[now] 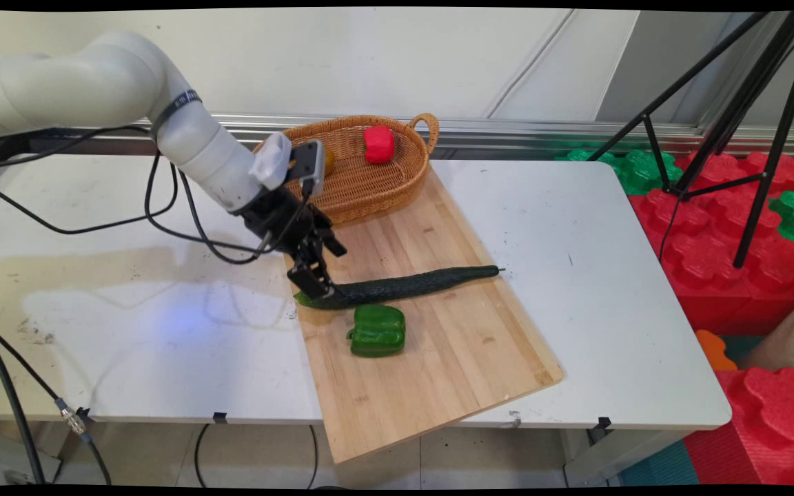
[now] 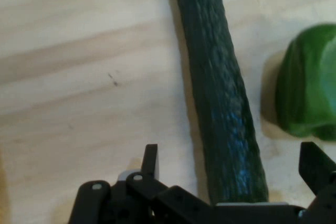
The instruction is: Pick up the cucumber from the cutting board
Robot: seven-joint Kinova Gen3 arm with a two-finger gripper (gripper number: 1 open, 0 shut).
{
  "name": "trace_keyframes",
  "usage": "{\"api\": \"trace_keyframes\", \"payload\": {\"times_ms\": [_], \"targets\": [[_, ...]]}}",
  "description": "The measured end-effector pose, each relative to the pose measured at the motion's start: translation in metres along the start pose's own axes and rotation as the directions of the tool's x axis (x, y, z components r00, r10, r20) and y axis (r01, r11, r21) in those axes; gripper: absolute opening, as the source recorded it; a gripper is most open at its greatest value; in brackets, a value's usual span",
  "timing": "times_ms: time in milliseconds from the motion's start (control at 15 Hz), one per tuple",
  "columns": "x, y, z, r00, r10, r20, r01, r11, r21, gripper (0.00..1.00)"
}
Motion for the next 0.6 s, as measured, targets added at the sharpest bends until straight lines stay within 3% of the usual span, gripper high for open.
{"api": "trace_keyframes", "payload": {"times_ms": [600], "targets": [[-0.005,0.005,0.029,0.998,0.039,0.051,-0.039,0.999,-0.006,1.0]]}}
